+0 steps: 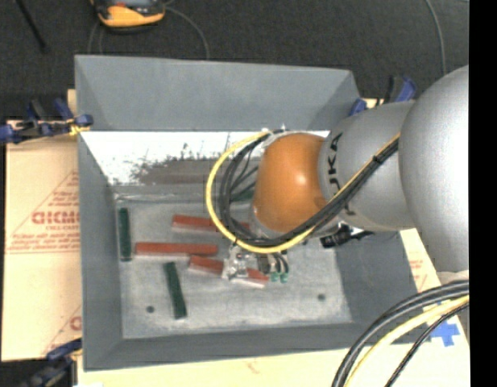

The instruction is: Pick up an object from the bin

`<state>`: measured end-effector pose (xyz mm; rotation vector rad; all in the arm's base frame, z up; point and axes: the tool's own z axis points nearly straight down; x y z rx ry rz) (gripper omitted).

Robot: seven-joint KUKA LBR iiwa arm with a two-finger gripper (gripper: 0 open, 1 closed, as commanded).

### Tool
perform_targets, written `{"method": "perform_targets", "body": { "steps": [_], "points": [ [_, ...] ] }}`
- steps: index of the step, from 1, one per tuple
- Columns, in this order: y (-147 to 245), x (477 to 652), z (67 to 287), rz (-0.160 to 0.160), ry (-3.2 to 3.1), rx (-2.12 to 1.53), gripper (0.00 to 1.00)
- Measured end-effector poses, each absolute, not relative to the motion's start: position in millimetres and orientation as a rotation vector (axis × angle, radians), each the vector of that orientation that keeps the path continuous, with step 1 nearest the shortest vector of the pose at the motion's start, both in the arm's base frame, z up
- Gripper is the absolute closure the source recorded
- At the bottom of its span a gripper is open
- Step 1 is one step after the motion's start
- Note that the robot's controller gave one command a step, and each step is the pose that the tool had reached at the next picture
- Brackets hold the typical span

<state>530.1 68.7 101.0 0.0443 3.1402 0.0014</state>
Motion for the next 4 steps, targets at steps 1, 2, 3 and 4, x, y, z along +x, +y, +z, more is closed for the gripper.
{"method": "perform_targets", "body": {
  "steps": [1,2,3,4],
  "points": [
    [40,515.2,116,0.003,3.138,0.136,1.00],
    [-9,537.8,147,0.002,3.126,0.297,1.00],
    [25,549.9,143,0.004,3.125,0.276,0.00],
    [23,549.7,144,0.003,3.125,0.282,0.00]
  ]
}}
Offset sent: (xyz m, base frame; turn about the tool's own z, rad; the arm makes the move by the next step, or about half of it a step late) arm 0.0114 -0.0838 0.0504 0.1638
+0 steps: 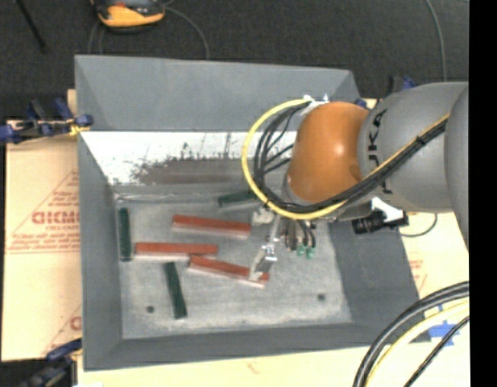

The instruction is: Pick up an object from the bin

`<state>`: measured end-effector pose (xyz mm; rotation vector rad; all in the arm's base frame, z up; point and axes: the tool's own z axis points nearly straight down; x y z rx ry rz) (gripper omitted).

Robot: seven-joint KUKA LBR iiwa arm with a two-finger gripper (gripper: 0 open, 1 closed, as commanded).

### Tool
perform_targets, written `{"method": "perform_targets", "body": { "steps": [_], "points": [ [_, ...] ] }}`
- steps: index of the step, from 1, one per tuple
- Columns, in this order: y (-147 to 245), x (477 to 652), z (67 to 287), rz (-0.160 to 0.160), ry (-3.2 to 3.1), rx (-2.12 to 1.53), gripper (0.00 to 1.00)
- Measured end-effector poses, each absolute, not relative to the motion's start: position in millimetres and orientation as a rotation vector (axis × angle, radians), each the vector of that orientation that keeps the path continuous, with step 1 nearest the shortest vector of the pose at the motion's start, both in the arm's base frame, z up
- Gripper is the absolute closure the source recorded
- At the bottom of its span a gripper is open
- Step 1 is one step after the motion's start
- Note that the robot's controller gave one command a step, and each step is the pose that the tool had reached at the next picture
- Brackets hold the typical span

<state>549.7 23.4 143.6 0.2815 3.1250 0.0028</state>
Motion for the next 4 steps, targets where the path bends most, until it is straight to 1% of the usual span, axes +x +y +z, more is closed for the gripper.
{"method": "perform_targets", "body": {
  "steps": [1,2,3,4],
  "points": [
    [27,541.7,117,-0.001,3.128,0.105,0.00],
    [38,498.3,80,0.003,3.111,0.496,1.00],
    [34,506.3,79,0.004,3.069,0.499,0.00],
    [38,500.2,80,0.005,3.101,0.499,1.00]
  ]
}}
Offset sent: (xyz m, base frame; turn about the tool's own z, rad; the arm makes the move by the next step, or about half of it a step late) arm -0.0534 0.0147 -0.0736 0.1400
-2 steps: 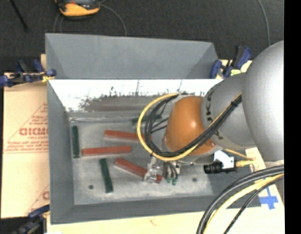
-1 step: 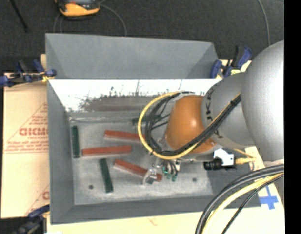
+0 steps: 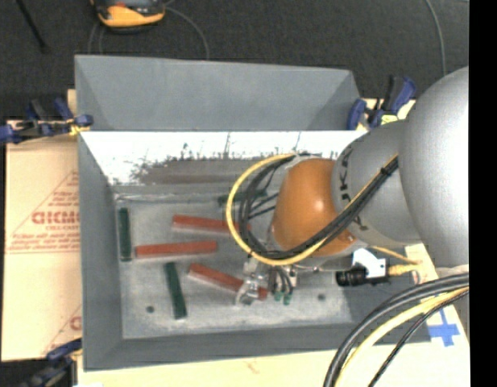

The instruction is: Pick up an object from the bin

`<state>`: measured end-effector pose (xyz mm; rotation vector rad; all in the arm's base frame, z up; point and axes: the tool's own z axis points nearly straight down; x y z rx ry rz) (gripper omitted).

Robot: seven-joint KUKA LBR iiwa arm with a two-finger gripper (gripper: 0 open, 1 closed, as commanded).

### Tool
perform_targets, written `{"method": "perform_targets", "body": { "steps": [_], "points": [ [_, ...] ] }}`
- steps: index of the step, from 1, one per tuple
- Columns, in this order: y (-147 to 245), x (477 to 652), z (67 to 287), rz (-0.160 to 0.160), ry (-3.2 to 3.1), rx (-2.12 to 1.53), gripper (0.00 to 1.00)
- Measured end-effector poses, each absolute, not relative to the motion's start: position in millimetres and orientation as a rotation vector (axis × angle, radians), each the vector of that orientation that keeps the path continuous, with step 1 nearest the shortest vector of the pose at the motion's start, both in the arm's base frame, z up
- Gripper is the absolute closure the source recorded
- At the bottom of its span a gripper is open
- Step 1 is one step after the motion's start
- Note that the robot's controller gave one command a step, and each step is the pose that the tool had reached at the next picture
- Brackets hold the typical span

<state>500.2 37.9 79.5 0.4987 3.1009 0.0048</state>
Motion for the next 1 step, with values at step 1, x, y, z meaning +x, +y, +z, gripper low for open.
{"method": "perform_targets", "body": {
  "steps": [1],
  "points": [
    [35.9,505.4,78.1,0.006,3.073,0.499,0.00]
  ]
}}
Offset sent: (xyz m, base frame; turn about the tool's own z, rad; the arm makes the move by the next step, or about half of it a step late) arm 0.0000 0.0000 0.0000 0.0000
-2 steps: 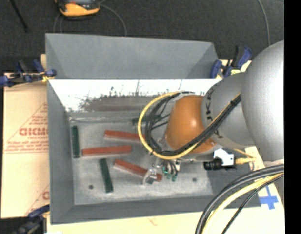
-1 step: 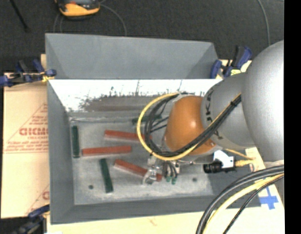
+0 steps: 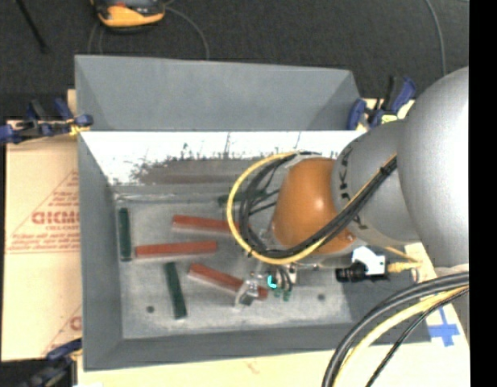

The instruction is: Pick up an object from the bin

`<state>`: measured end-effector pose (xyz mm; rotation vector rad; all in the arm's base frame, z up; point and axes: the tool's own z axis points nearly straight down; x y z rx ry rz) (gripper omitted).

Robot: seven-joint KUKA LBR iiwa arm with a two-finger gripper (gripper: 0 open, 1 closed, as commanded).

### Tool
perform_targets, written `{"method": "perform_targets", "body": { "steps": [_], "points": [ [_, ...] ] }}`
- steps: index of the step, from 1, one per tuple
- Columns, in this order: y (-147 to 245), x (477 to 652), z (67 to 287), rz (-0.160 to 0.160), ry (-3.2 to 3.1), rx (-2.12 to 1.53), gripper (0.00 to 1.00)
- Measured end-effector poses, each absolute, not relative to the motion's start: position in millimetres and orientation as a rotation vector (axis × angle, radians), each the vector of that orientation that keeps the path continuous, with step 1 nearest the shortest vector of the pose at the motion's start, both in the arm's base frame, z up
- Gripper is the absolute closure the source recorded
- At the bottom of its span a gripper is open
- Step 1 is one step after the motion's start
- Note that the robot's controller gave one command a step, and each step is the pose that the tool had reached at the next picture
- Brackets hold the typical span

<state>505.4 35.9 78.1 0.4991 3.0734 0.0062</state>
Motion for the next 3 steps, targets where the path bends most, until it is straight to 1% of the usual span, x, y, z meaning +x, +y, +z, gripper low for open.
{"method": "perform_targets", "body": {
  "steps": [1,2,3],
  "points": [
    [38.5,500.4,79.3,0.007,3.099,0.500,1.00],
    [36.3,505.0,77.9,0.007,3.074,0.502,0.00],
    [39.0,500.4,79.3,0.008,3.099,0.502,1.00]
  ]
}}
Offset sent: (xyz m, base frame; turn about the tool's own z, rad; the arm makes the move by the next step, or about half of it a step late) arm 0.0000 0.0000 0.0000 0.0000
